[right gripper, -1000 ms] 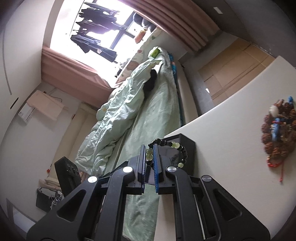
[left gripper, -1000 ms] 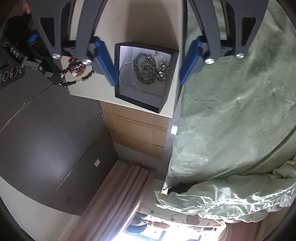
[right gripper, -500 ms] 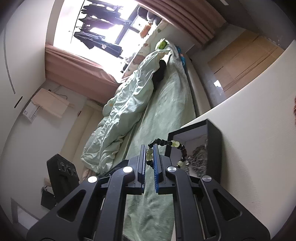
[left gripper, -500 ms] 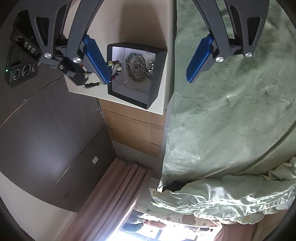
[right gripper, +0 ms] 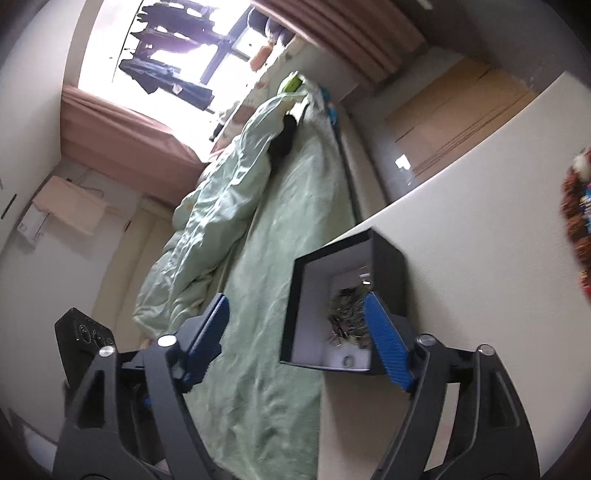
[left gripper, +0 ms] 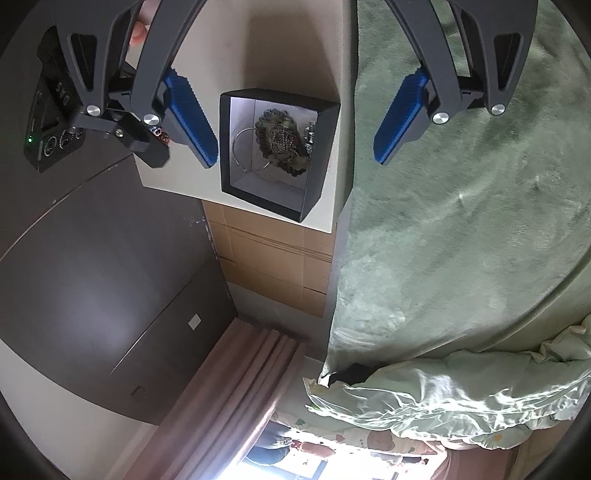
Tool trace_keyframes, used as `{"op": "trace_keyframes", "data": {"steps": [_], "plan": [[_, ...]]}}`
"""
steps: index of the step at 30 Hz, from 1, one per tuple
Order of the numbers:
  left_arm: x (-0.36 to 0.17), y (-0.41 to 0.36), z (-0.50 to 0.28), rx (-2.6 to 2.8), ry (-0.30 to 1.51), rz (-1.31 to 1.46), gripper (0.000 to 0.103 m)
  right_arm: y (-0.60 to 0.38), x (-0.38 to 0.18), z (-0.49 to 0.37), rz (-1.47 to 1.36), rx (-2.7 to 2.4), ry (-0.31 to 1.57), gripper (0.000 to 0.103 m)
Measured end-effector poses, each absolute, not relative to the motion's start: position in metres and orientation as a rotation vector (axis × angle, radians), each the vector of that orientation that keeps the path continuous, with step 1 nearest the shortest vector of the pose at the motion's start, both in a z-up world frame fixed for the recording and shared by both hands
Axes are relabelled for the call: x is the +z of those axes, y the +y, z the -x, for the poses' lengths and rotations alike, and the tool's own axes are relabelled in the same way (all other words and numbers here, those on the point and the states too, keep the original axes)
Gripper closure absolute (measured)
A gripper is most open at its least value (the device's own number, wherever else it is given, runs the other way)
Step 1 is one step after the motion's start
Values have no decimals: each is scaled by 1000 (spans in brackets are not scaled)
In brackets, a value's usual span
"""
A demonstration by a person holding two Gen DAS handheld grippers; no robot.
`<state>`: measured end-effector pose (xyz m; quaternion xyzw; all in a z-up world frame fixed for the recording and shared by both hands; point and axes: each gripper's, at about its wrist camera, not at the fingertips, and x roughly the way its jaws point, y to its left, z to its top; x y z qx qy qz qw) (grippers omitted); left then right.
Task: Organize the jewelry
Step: 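Open the right tool over the black box to drop the dark bead bracelet, then move both tools back toward the remaining jewelry pile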
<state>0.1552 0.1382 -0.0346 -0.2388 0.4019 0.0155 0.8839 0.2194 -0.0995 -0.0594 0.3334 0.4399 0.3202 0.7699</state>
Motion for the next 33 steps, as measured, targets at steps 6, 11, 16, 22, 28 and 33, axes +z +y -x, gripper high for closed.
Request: {"op": "trace_keyframes", "data": {"steps": [6, 11, 16, 22, 28, 33], "plan": [[-36, 127, -155, 24, 847, 484, 16, -129, -53, -210, -674, 612, 946, 27], [-34, 108, -156, 6, 846, 450, 12, -150, -45, -203, -628, 555, 933, 27], [-34, 86, -158, -3, 853, 413, 8, -173, -44, -199, -607, 501, 946, 27], [-38, 55, -163, -19, 866, 366, 8, -214, -42, -197, -624, 437, 944, 27], [-41, 28, -168, -32, 867, 320, 8, -252, -46, -197, -643, 358, 955, 27], [-46, 5, -173, -55, 864, 274, 8, -281, -50, -197, -670, 317, 962, 27]]}}
